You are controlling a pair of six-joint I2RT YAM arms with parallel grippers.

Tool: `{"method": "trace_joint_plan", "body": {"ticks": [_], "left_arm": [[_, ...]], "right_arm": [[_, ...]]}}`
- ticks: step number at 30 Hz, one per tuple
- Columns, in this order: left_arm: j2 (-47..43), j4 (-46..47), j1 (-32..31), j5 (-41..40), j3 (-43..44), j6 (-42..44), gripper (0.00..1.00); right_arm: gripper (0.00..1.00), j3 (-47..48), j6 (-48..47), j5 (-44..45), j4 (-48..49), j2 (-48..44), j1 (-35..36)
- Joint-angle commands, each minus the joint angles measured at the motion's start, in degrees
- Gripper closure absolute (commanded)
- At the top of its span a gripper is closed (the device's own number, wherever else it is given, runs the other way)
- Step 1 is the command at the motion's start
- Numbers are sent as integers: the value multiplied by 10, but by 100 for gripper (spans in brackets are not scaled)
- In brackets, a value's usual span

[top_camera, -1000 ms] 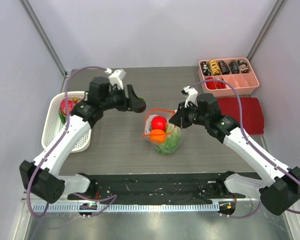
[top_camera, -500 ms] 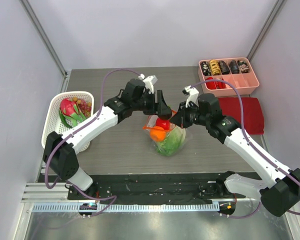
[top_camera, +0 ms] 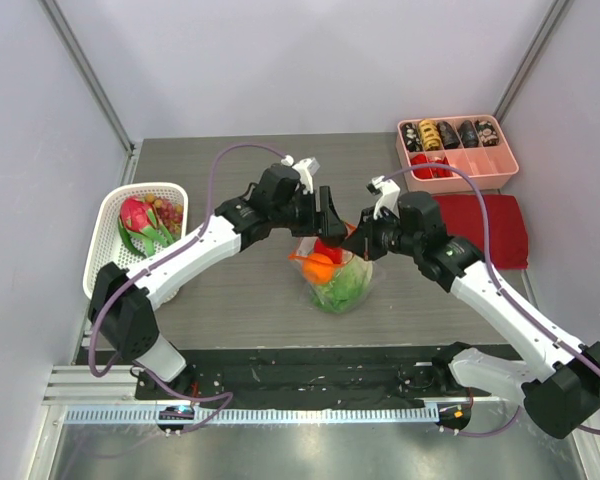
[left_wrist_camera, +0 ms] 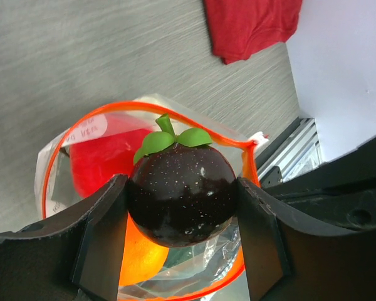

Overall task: Place the food in the zip-top bag and seal the zipper
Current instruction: Place the fake fruit in the zipper food storage bag, then adjust the zipper food storage bag at the center of the board.

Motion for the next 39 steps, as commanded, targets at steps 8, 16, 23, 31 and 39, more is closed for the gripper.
{"method": "trace_joint_plan", "body": {"ticks": [8,16,23,31,39], "left_arm": [[-42,-44,-5,21,11,-35,1],[-124,-153,65,22,36,146,0],[-161,-219,91,90,-40,351,0],[-168,-122,84,156,-131,485,0],[-103,8,69,147,-125,451,16]], "right_arm": [[99,-3,-7,21,42,-37,-5],[99,-13,-10,29,34,-60,-8],[99,-29,0,37,34,-77,-8],[99,-31,-4,37,34,-81,-8],[99,-30,-3,28,37,-74,-8]]}}
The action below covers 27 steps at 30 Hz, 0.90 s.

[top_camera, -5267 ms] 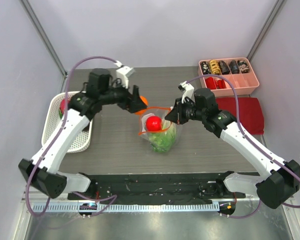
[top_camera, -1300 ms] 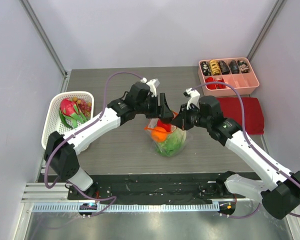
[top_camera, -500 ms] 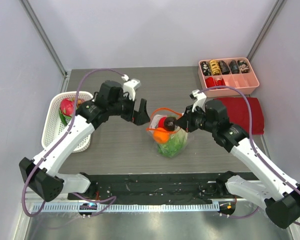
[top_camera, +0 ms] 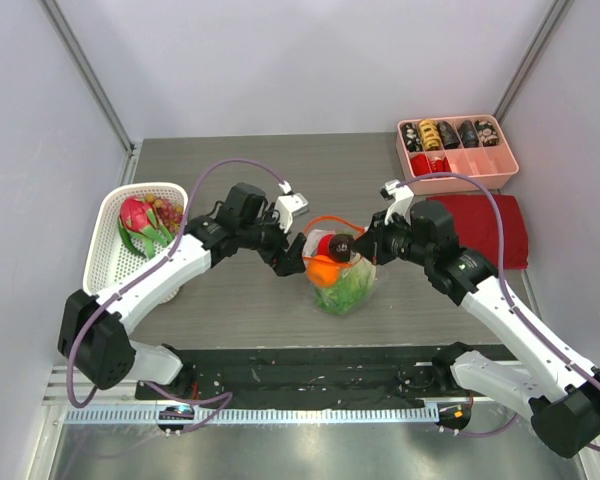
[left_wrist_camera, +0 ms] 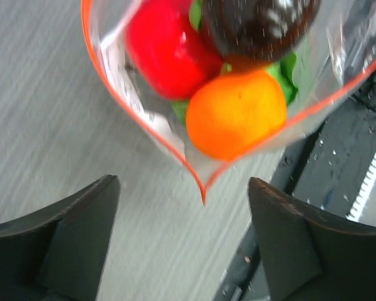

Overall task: Place the food in the zip-top bag and seal the zipper
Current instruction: Adjust the zipper food storage bag at the center of the board.

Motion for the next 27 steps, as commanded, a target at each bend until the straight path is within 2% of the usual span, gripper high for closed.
{"method": "trace_joint_plan", "body": {"ticks": [1,4,7,8,12,16,19,20,22,24,25,26,27], "left_arm": [[31,107,-10,36,26,3,19],[52,94,-20,82,48,10,35],[63,40,-25,83,80,17,78],[62,2,-24,76,90,31,100],[21,-62,-24,34,155,63,100],[-41,-75,-24,-21,152,113,100],[-43,-123,-25,-38,145,148,100],[-50,-112,-24,-52,140,141,100],[-54,-127,-29,-25,133,169,100],[-67,-91,-25,-55,106,156,100],[-69,-85,-18,-41,100,179,100],[-69,-91,-13,-33,97,188,100],[-68,-94,-4,-28,90,191,100]], "right_arm": [[99,4,-1,-4,35,-10,-1],[99,8,0,0,35,-14,-2],[99,10,0,9,35,-17,-1],[99,11,1,11,34,-24,-1],[99,17,7,57,10,-41,-1],[99,29,15,116,-26,-59,-2],[98,26,12,122,-38,-71,-1],[94,24,12,119,-40,-70,-1],[89,23,12,102,-41,-67,-2],[79,21,13,81,-28,-64,-1],[73,21,7,74,-25,-60,-1],[60,25,3,72,-25,-57,-1],[55,26,-4,72,-25,-55,-1]]}}
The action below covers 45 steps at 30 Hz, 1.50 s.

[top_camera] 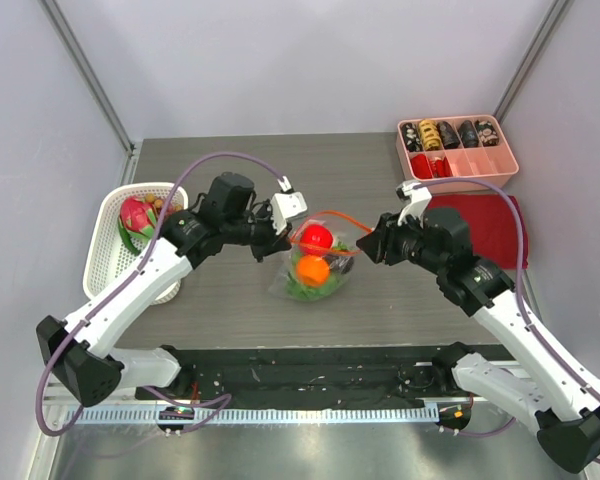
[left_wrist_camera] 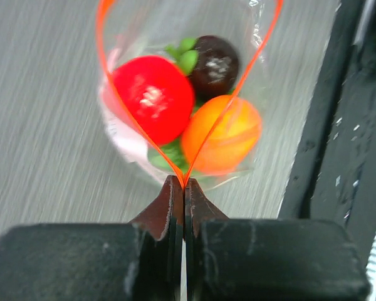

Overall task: Place the food in the zip-top bag and seal the zipper
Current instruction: Adjust the zipper food storage bag at the center of the board.

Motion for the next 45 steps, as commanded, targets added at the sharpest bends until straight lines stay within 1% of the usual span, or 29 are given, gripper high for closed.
{"method": "trace_joint_plan", "body": {"ticks": [1,2,3,4,5,7,8,10,11,12,13,14,15,16,17,20,23,24,25,27,28,34,38,39,40,41,42,43,45], "left_arm": [[-20,3,38,20,-24,50,100],[-21,5,56,47,-30,53,100],[-20,5,81,65,-37,55,100],[-20,2,91,85,-40,62,100],[-20,0,99,92,-43,92,100],[-23,5,120,115,-50,120,100],[-26,7,127,126,-55,143,100],[-28,21,147,139,-73,158,100],[-26,20,153,153,-76,173,100],[-23,20,162,157,-78,174,100],[-14,14,167,166,-76,176,100],[-13,12,170,182,-75,179,100],[-13,10,180,193,-76,188,100],[-11,12,183,200,-79,194,100],[-19,18,189,208,-92,197,100],[-47,60,191,206,-132,220,100],[-61,85,191,203,-153,224,100],[-62,85,192,203,-153,224,100],[-63,85,192,205,-154,223,100],[-61,83,195,210,-153,224,100],[-60,81,196,211,-153,225,100],[-57,71,198,214,-146,238,100],[-57,62,198,211,-147,245,100],[-56,62,198,210,-146,246,100],[-56,61,198,210,-146,246,100],[-56,61,198,210,-146,246,100],[-56,59,199,210,-146,247,100],[-56,58,198,211,-146,248,100],[-55,58,199,209,-144,247,100]], "right_arm": [[49,21,-45,5,-1,2,-5],[38,18,-57,11,-12,-1,-4],[33,16,-77,11,-18,-5,-4],[28,13,-125,7,-26,-18,-4],[21,7,-162,-8,-42,-27,-4],[16,-9,-221,-8,-47,-57,-5],[14,-35,-286,-12,-47,-92,-4],[15,-73,-341,-31,-39,-127,-4],[15,-122,-380,-35,-8,-164,-4],[14,-148,-400,-47,14,-183,-4],[14,-176,-413,-56,39,-206,-5],[13,-228,-424,-64,101,-223,-4],[13,-252,-433,-74,133,-250,-4],[13,-273,-434,-89,165,-256,-4],[13,-308,-431,-95,227,-258,-4],[13,-345,-408,-106,336,-223,-5],[16,-344,-369,-122,408,-158,-5],[17,-339,-359,-132,420,-145,-4],[19,-336,-327,-134,456,-120,-4],[19,-337,-297,-135,490,-97,-4],[20,-340,-280,-136,524,-81,-4],[21,-336,-266,-142,603,-31,-4],[26,-340,-272,-152,639,-1,-4],[28,-339,-271,-156,644,7,-4],[34,-339,-270,-157,655,12,-4],[37,-338,-268,-161,660,15,-4],[43,-338,-270,-163,664,18,-4],[54,-339,-272,-163,672,20,-4],[58,-339,-273,-164,678,27,-5]]}}
